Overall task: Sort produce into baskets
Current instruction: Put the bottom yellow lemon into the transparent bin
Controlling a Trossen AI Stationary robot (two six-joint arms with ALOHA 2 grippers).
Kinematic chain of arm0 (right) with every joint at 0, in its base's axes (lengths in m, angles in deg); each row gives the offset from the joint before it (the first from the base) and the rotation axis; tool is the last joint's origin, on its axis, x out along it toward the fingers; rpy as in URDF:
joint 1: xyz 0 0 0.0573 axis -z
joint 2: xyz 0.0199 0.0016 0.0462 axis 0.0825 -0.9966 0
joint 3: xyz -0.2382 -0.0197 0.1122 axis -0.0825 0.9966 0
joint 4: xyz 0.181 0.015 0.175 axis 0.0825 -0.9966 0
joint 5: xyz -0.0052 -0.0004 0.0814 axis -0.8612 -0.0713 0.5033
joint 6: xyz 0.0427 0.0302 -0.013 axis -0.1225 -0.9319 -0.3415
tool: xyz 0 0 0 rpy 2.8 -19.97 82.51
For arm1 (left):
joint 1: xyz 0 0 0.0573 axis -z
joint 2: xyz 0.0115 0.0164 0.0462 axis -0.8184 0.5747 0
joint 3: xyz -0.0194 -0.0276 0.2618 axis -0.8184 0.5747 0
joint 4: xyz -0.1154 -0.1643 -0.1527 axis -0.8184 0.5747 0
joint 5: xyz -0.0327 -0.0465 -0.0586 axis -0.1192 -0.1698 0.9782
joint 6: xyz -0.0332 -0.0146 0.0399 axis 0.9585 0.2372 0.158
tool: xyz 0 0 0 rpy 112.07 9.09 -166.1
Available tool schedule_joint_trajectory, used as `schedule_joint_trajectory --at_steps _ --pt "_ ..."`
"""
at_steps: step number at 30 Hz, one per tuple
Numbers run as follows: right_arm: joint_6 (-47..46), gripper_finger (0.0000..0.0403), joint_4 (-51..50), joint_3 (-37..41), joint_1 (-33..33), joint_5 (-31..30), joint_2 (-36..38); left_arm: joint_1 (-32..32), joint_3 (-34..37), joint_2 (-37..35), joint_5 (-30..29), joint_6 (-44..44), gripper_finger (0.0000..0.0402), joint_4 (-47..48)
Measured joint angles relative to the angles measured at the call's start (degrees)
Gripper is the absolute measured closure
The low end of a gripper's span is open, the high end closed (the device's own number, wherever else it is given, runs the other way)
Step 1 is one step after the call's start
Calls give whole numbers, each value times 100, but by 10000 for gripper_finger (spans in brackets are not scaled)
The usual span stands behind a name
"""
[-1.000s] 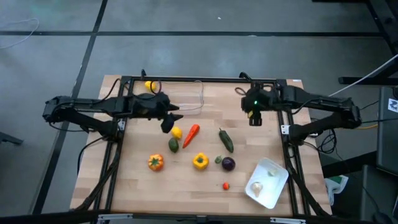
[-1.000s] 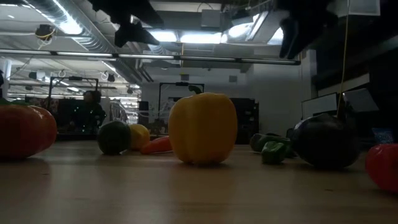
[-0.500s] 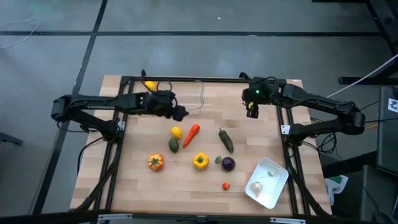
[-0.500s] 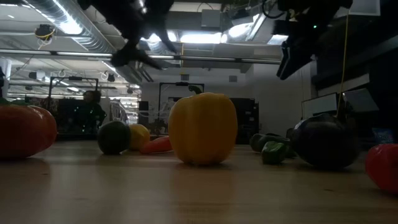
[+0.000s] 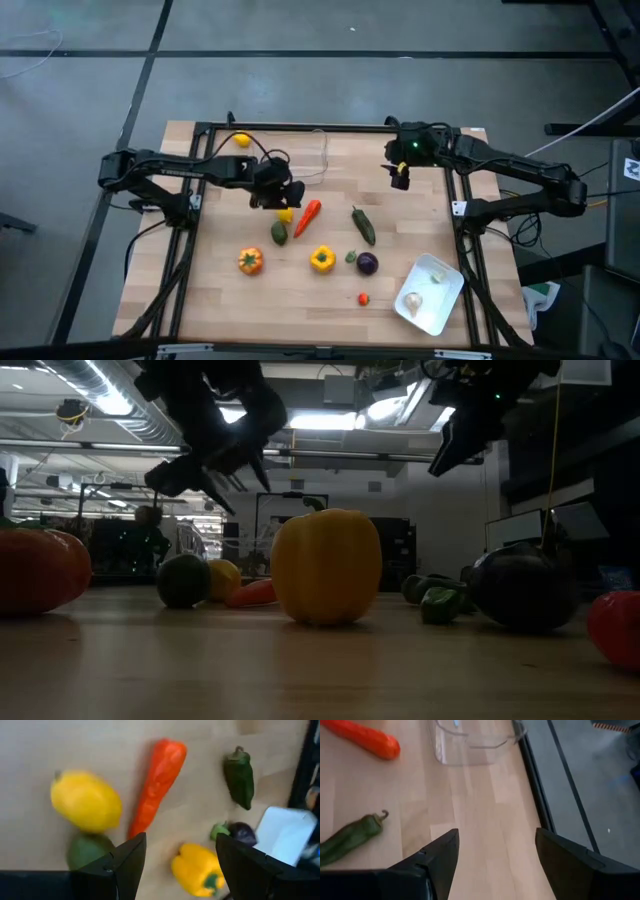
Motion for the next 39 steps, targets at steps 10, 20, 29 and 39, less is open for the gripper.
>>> schedule_joint_trajectory --at_steps 10,20,29,39 --pt "-2 144 223 0 0 33 0 2 0 79 425 1803 167 718" --pt "-155 144 209 0 0 48 -2 -8 2 561 187 2156 167 866" --pt "-155 144 209 0 0 87 -2 -78 2 951 30 2459 167 808" --pt "-155 144 207 0 0 138 -2 -330 4 1104 -92 2260 167 774"
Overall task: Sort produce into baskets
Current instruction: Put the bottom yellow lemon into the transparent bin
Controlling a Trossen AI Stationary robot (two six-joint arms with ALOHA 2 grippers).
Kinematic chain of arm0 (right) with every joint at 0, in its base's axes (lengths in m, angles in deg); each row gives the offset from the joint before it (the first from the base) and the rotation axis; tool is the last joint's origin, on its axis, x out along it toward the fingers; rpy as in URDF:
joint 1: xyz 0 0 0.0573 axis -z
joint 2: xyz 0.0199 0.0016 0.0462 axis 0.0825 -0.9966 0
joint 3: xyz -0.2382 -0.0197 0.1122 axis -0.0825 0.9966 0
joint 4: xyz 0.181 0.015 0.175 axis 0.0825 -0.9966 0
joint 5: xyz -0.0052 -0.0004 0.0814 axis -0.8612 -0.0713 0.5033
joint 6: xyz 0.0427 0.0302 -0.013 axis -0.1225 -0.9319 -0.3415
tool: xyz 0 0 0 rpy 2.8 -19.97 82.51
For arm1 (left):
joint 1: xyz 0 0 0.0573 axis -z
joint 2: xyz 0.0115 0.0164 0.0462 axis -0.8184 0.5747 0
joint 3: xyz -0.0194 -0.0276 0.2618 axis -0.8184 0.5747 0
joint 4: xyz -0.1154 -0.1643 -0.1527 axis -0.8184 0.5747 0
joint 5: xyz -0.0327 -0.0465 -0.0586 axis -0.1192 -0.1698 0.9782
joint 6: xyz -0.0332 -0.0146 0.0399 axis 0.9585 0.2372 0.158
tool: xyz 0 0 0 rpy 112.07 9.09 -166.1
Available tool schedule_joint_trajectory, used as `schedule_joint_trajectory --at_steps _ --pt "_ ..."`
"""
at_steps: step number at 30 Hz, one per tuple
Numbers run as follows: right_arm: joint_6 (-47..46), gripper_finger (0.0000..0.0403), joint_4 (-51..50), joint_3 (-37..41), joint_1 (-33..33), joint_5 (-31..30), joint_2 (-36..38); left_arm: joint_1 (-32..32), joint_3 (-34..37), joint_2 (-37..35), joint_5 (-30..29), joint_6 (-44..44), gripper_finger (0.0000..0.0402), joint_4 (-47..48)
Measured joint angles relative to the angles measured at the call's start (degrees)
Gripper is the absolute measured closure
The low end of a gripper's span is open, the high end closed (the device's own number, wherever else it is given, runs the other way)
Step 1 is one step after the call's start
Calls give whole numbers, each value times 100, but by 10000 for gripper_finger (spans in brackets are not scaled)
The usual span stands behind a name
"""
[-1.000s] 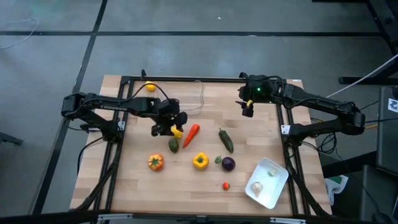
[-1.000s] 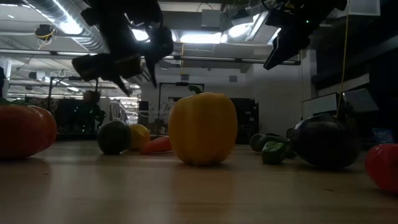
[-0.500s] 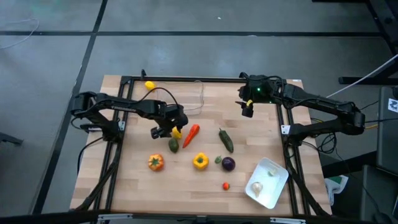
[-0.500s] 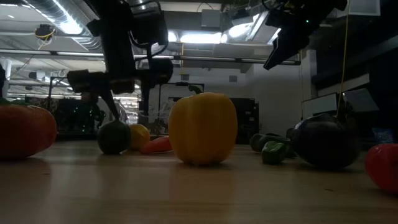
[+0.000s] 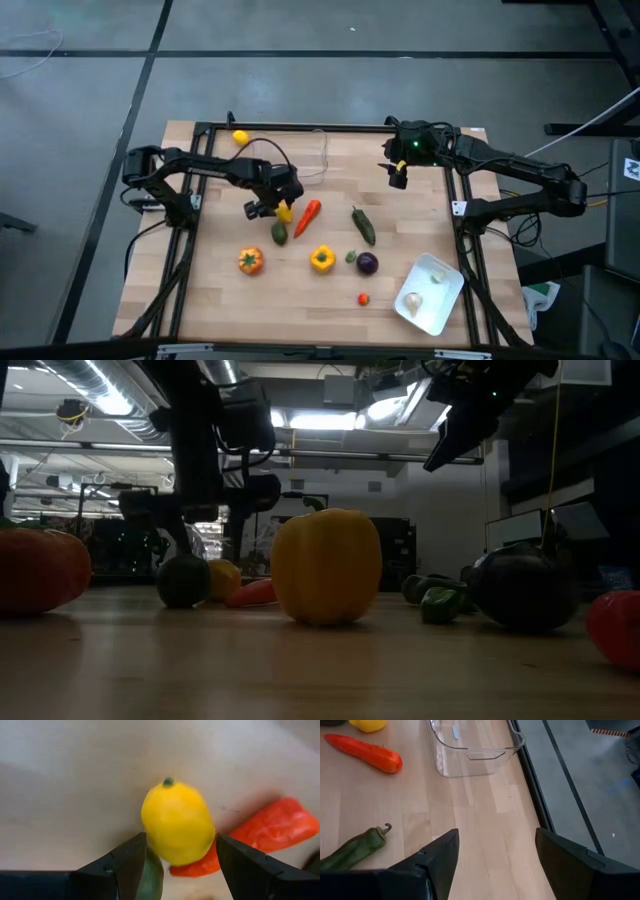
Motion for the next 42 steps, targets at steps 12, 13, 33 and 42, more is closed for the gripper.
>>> schedule_joint_trajectory --at_steps 12,13,33,42 --pt "4 144 -4 0 0 0 -2 32 52 167 -115 -183 167 -140" --pt "7 144 -7 0 0 -2 -2 38 50 187 -108 -236 167 -164" --pt "9 144 -4 0 0 0 -2 294 50 302 -167 -688 199 -233" --pt "7 144 -4 0 0 0 -2 295 50 302 -167 -666 212 -249"
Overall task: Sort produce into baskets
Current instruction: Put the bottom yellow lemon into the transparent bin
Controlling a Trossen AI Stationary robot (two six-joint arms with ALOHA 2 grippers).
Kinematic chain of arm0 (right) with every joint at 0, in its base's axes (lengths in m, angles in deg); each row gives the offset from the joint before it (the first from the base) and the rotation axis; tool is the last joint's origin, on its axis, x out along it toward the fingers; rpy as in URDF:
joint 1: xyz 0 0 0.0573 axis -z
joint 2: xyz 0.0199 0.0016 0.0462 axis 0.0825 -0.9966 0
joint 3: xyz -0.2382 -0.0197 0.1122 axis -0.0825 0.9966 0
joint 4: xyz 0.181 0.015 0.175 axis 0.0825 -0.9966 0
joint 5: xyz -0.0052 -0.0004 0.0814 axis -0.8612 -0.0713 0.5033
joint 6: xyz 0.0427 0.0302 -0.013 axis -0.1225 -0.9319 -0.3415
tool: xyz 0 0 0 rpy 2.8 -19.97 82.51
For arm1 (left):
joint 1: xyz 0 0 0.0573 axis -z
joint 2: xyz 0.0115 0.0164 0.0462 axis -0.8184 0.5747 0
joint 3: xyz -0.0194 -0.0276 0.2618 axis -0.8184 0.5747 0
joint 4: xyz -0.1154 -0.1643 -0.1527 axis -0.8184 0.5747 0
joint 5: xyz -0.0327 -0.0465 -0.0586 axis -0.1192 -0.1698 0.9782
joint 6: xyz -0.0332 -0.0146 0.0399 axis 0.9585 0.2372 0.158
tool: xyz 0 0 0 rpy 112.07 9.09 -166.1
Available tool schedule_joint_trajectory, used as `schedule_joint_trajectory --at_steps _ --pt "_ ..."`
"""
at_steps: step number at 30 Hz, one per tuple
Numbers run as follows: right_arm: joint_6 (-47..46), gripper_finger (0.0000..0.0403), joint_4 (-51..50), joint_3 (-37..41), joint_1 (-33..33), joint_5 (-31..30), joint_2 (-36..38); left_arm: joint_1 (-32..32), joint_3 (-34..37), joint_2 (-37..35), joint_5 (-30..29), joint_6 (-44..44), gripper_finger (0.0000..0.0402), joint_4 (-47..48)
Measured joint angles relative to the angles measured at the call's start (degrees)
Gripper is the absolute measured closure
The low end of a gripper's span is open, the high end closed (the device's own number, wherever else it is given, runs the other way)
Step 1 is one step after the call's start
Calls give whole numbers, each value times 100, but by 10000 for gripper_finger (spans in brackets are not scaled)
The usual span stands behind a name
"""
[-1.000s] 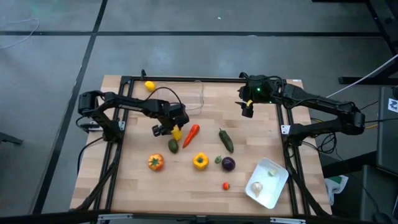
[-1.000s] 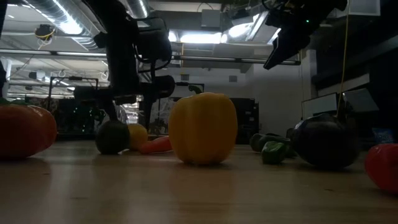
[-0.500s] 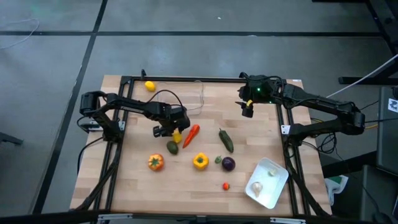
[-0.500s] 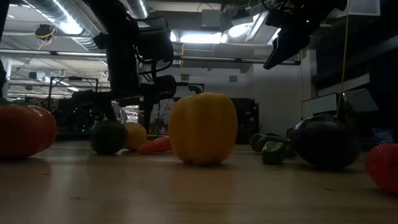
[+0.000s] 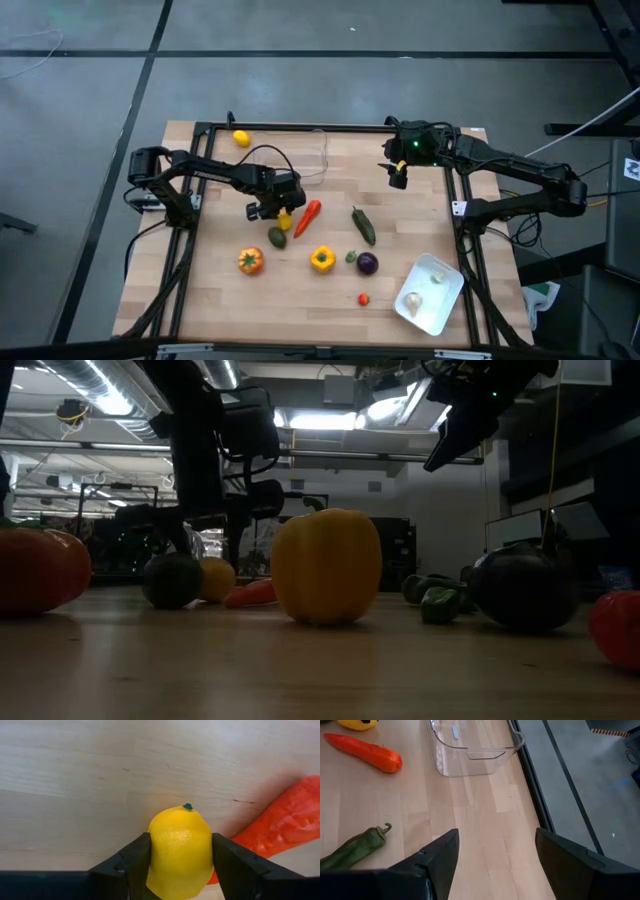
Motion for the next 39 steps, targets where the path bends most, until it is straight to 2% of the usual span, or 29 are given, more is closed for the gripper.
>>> schedule_joint_trajectory --at_steps 7,14,20,25,31,39 --pt "0 144 0 0 0 0 0 -57 0 -46 2 -20 210 -163" --pt "0 144 -2 0 0 0 0 -237 0 -184 146 -240 207 -968" --pt "-2 144 -7 0 0 0 0 -447 -1 -629 192 -519 207 -1866" --pt "-2 144 -20 0 0 0 0 -679 -13 -1114 -230 -866 206 -2484" --pt "-2 144 -47 0 0 -1 0 -1163 -13 -1516 -911 -1968 206 -2708" --pt "-4 144 -50 0 0 -2 0 -1819 -13 -1464 -1426 -4541 206 -2652"
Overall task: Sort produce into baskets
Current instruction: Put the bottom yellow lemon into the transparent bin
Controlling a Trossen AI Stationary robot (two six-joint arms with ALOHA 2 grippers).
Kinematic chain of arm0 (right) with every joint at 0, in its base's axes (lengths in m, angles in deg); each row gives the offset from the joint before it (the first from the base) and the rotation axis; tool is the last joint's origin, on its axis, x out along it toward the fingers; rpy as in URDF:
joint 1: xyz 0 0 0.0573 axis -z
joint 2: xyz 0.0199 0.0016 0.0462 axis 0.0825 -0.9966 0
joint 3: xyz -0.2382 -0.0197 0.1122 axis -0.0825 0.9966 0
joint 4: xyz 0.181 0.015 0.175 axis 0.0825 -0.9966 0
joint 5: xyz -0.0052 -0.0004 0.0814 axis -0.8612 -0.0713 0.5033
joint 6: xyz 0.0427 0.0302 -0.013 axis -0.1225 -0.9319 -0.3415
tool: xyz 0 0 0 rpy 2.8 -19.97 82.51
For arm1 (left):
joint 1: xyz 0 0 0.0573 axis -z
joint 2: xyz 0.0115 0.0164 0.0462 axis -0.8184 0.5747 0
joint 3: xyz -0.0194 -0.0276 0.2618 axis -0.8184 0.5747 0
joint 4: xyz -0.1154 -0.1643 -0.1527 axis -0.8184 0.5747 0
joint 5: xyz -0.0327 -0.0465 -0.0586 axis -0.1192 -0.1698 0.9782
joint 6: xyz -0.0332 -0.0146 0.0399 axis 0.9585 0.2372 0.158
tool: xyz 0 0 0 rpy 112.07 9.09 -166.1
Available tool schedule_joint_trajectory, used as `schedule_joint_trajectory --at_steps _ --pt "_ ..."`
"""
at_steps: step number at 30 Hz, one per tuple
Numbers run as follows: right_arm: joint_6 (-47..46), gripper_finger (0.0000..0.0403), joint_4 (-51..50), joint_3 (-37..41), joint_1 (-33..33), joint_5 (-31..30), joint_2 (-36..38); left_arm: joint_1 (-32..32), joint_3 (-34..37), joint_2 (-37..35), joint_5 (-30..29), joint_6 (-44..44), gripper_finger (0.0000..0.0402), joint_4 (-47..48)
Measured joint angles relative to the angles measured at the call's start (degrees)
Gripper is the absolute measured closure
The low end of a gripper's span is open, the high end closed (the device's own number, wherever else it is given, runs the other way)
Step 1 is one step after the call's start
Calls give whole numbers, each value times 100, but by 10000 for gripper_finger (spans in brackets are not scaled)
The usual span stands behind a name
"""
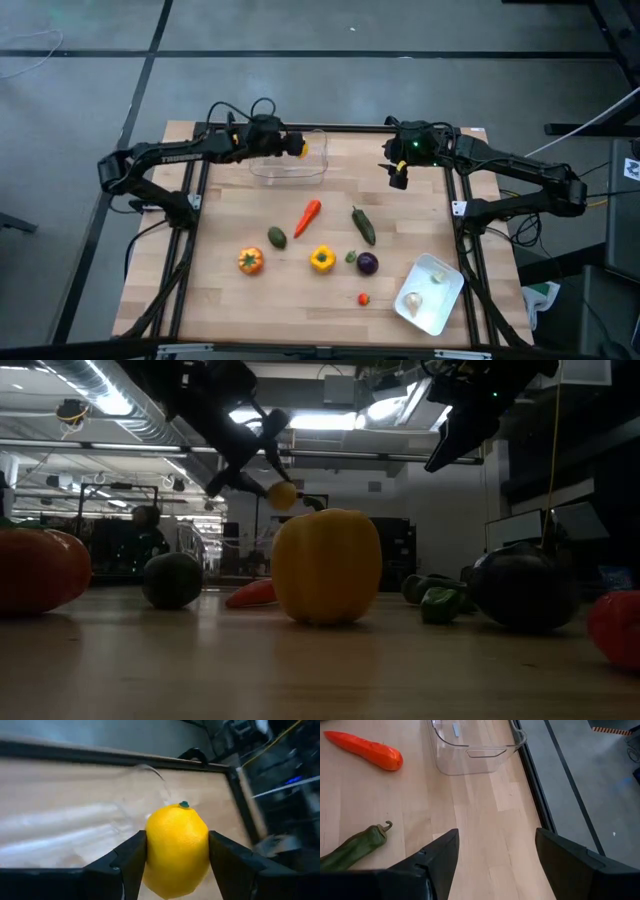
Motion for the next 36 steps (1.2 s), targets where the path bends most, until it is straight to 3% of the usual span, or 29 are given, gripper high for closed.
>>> schedule_joint_trajectory --at_steps 15,36 --pt "-2 144 -44 0 -1 2 0 -166 15 543 -18 -3263 205 26" --pt "-2 144 -89 0 -1 2 0 -238 15 953 -4 -3363 205 -6"
